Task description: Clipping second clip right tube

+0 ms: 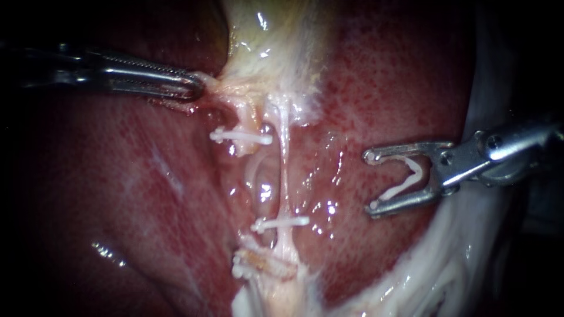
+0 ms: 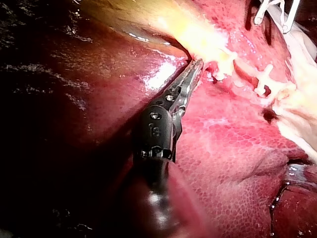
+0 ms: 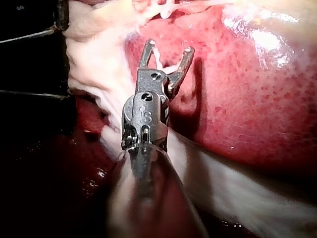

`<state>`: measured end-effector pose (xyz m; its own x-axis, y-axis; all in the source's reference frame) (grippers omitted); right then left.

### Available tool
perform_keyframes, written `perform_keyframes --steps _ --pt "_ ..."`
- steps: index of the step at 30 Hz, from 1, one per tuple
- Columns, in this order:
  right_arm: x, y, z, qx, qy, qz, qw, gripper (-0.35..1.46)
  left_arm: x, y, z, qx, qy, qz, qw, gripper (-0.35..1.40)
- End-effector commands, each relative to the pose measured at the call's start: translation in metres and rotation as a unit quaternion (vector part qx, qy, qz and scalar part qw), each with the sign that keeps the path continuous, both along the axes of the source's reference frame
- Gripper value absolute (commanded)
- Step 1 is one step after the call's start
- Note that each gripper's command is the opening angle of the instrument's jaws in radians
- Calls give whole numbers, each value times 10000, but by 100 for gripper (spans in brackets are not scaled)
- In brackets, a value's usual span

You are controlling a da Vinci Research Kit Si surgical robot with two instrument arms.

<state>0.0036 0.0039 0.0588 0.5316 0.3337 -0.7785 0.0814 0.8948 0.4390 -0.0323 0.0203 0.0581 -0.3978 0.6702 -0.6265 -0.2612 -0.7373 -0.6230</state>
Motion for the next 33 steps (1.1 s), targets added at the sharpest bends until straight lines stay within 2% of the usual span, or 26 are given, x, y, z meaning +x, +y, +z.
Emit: perform_keyframes --steps 1,4,8,11,16,19,26,30,33 --pt "0 0 0 1 0 -1 10000 50 2 2 -4 25 -21 20 10000 -35" --pt "0 0 0 1 0 0 10000 50 15 12 -23 32 31 -40 10000 -35" --pt "0 0 -1 2 -12 -9 10000 50 34 28 -52 -30 -12 -199 9998 -35" --pt "2 1 -3 -2 4 21 10000 50 44 35 -66 -104 -31 -245 9996 -35" --pt "21 -2 -10 153 263 -41 9995 50 43 33 -68 -113 -25 -276 9996 -35" --pt "39 -6 -14 435 334 22 9985 50 41 31 -66 -122 -18 -284 9995 -35" --pt "78 -7 -15 875 216 255 9956 50 39 30 -66 -126 -14 -288 9995 -35" --pt "95 -8 -5 1080 133 405 9932 50 39 29 -65 -128 -13 -290 9995 -35" --pt "104 -9 2 1118 113 436 9927 50 39 29 -65 -129 -12 -292 9995 -35"
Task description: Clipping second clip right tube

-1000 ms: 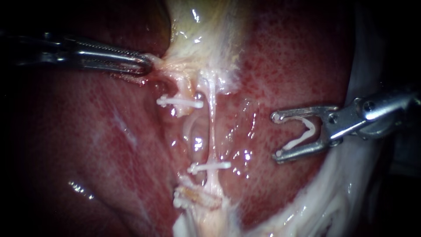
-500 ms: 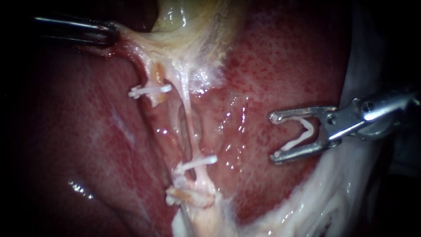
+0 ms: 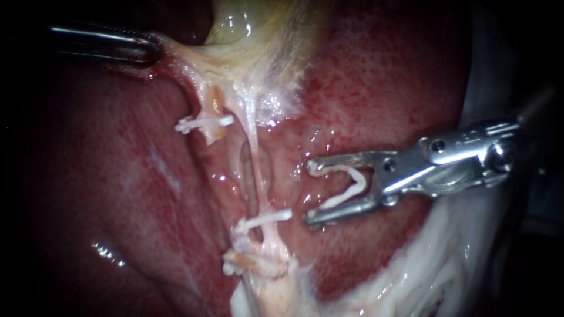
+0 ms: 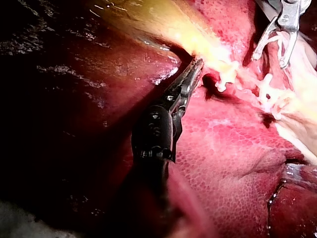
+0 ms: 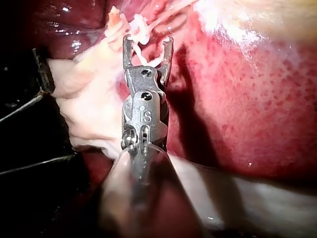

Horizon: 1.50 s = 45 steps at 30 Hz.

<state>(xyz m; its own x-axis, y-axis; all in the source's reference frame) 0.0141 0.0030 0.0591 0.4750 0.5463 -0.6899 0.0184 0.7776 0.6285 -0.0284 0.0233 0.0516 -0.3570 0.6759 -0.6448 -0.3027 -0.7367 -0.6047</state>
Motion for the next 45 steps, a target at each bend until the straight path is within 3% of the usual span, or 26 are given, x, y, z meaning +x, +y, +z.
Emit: perform_keyframes --steps 1,6,15,21,28,31,37,45 --pt "3 -1 3 42 -7 0 10000 50 0 0 0 -1 1 0 10000 -35" --pt "18 -5 24 247 55 8 9997 50 0 0 0 -2 2 -1 10000 -35" --pt "42 -7 45 988 589 169 9932 50 0 -1 0 -2 3 -2 10000 -35" --pt "52 -4 46 1481 993 207 9838 50 -1 -1 0 -3 5 -6 10000 -35" --pt "56 -7 37 2132 1588 206 9638 50 -2 -1 0 -4 6 -6 10000 -35" --pt "59 -9 32 2307 1731 151 9574 50 -2 -1 0 -4 6 -6 10000 -35" --pt "63 -13 25 2453 1821 -52 9522 50 -2 -1 0 -4 6 -7 10000 -35" --pt "62 -15 23 2559 1932 -52 9472 48 -2 -1 0 -4 6 -7 10000 -35"
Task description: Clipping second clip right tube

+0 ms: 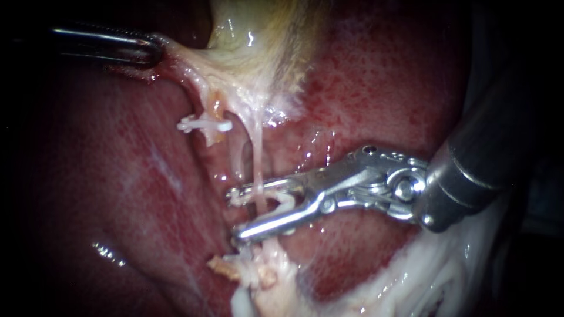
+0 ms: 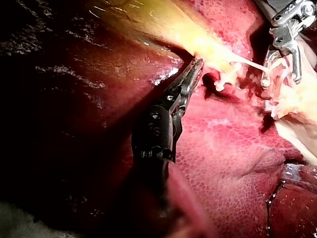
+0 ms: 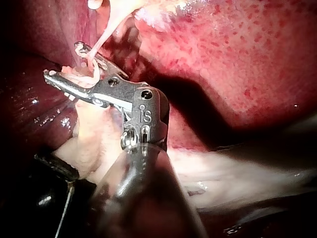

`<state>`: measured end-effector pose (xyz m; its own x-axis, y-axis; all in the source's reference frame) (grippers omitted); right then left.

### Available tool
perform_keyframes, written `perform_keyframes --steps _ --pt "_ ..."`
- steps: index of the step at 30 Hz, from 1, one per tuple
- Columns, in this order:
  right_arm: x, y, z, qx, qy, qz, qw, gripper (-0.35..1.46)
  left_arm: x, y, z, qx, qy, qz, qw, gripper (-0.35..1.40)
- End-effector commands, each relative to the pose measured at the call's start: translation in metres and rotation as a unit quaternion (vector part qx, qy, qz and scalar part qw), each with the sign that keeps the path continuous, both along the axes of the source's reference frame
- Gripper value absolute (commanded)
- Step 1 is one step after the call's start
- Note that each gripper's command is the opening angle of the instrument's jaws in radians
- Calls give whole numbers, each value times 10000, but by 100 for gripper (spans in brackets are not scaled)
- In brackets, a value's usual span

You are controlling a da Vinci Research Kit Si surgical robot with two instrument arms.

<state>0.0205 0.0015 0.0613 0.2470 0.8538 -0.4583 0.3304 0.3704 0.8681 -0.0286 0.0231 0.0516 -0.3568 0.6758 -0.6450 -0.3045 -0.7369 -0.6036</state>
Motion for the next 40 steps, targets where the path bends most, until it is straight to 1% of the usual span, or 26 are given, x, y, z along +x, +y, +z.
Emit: perform_keyframes --steps 1,7,14,19,23,28,40 --pt "-2 0 1 -8 -1 -10 10000 46 0 0 0 0 0 0 10000 -35" --pt "-10 0 5 -10 18 -40 10000 30 0 0 0 0 0 0 10000 -35" --pt "-17 2 8 -8 65 -114 9999 -6 -1 0 1 -1 1 -1 10000 -35" --pt "-17 2 8 -8 79 -134 9999 -19 -1 0 2 -3 1 -1 10000 -35" --pt "-18 2 8 21 80 -155 9998 -35 -1 0 2 -4 1 1 10000 -35" --pt "-20 1 8 296 -12 -207 9993 -35 -1 0 3 -4 1 0 10000 -35" --pt "-22 1 12 290 0 -230 9993 -35 -1 1 3 -3 1 0 10000 -35"
